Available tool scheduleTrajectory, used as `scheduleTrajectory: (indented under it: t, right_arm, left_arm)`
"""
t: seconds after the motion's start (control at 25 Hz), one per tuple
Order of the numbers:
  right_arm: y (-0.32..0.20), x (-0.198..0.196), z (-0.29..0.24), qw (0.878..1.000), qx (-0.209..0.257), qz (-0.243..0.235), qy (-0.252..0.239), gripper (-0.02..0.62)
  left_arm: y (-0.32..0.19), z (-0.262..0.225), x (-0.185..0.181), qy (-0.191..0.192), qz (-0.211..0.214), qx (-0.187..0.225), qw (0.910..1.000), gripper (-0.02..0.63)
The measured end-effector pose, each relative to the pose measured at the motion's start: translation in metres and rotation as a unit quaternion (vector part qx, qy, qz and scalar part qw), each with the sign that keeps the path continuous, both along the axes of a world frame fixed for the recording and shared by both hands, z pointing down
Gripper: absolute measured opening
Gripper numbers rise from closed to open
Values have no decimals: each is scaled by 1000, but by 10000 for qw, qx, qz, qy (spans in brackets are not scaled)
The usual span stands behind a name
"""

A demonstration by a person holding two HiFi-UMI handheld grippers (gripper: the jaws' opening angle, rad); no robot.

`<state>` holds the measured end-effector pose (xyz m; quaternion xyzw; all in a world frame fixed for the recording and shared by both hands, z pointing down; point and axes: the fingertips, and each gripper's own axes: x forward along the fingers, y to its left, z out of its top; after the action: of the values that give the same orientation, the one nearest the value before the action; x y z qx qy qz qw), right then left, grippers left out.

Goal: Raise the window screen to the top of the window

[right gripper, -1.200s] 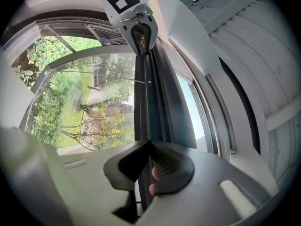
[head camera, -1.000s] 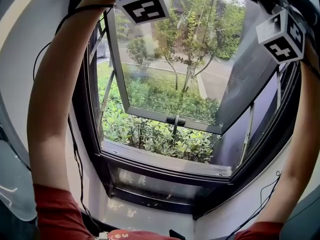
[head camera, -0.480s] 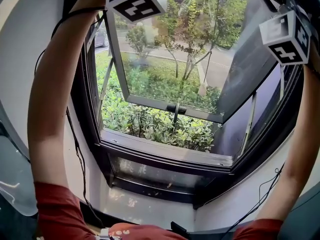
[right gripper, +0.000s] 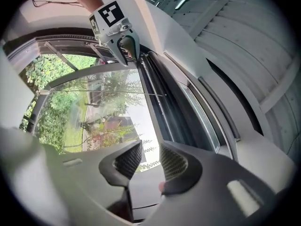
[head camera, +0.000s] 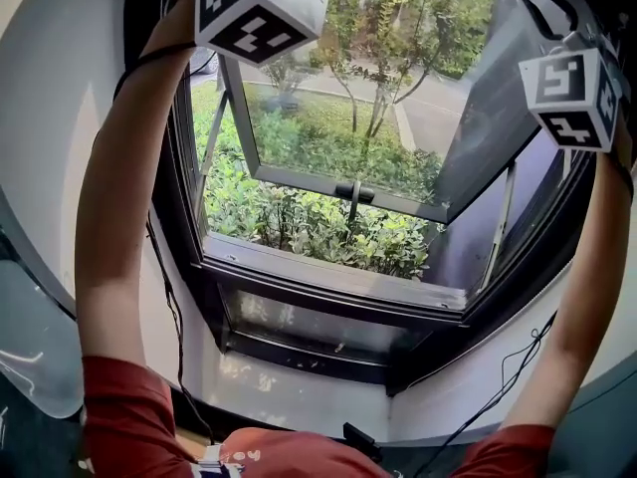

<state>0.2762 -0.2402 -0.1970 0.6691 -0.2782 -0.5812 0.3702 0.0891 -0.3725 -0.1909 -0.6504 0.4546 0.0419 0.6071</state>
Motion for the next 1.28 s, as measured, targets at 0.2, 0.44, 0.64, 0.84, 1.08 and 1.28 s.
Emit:
scheduleTrajectory:
  t: [0.2, 0.44, 0.64, 0.84, 1.08, 1.28]
  right_arm:
    - [-2, 9, 26, 9991, -45, -251, -325, 123]
    - [-4, 18, 61, 9968, -115, -482, -627, 123]
    - [-3, 21, 93, 9910, -63, -891, -998, 123]
    - [4, 16, 130, 9844, 18, -1233, -1257, 123]
    - [5, 15, 175, 9750, 43, -1541, -1599, 123]
    - [11, 17, 218, 9648, 54, -1728, -1984, 123]
  left_arm:
    - [-3, 28, 6, 52, 229, -218, 9995, 132]
    - [-4, 67, 9, 197, 710, -546, 9958, 132]
    - [-5, 102, 10, 550, 1233, -989, 9859, 132]
    - [5, 147, 18, 903, 1803, -1425, 9690, 132]
    - [11, 195, 20, 1151, 2080, -1673, 9568, 132]
    - [18, 234, 18, 1229, 2258, -1906, 9474, 132]
